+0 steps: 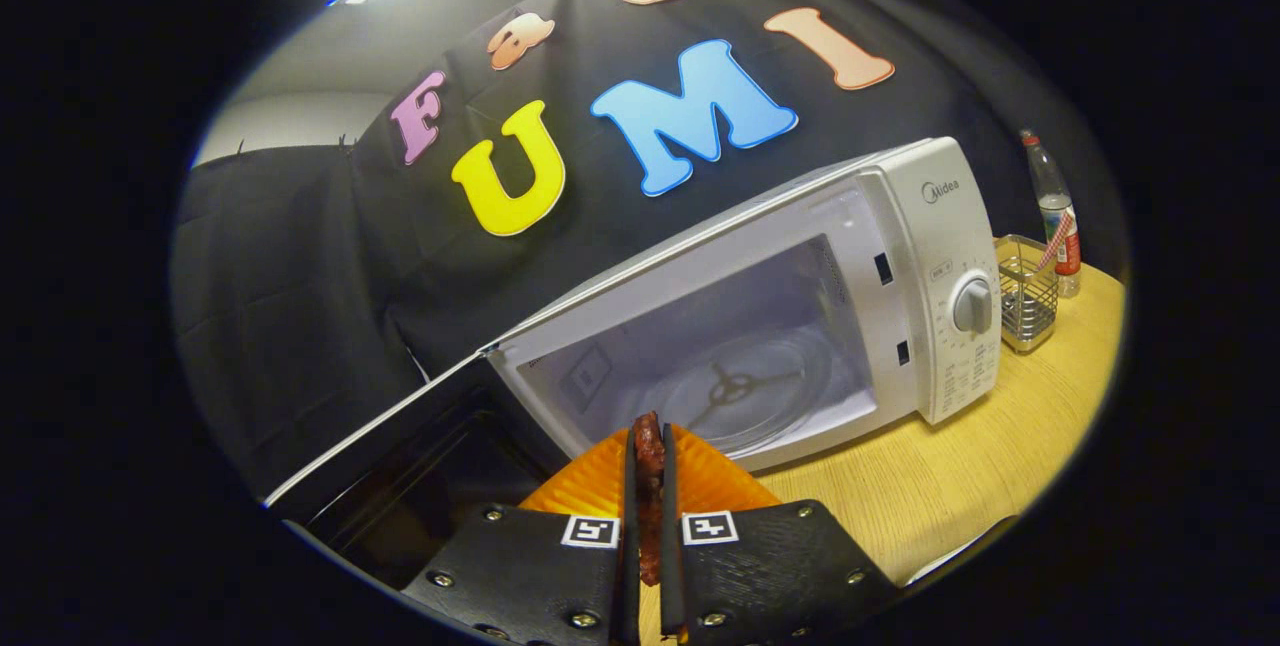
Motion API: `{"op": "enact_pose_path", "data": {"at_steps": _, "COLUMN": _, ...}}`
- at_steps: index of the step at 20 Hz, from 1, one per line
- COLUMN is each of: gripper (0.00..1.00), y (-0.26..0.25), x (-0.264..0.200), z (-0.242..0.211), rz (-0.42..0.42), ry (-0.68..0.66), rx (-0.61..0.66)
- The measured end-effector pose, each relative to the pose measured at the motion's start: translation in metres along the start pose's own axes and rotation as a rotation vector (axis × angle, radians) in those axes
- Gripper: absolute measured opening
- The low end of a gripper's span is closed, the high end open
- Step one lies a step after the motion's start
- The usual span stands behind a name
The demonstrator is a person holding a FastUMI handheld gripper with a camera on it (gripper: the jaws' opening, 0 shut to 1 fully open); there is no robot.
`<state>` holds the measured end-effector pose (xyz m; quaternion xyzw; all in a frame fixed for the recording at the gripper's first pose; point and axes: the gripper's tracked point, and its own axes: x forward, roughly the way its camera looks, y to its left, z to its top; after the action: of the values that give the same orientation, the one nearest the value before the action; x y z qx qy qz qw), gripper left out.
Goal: Open the microwave, put the food inside, and close the microwave door.
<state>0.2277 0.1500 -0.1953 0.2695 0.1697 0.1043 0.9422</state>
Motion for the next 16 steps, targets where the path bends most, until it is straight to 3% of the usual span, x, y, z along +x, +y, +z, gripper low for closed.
{"op": "enact_pose_path", "data": {"at_steps": 7, "gripper": 0.09, "y": -0.005, "x": 0.058, "z": 0.016, "rz": -0.045, "ry": -0.02, "rx": -0.059}}
{"op": "enact_pose_path", "data": {"at_steps": 16, "gripper": 0.08, "y": -0.022, "x": 0.114, "z": 0.016, "rz": -0.117, "ry": -0.063, "rx": 0.008}}
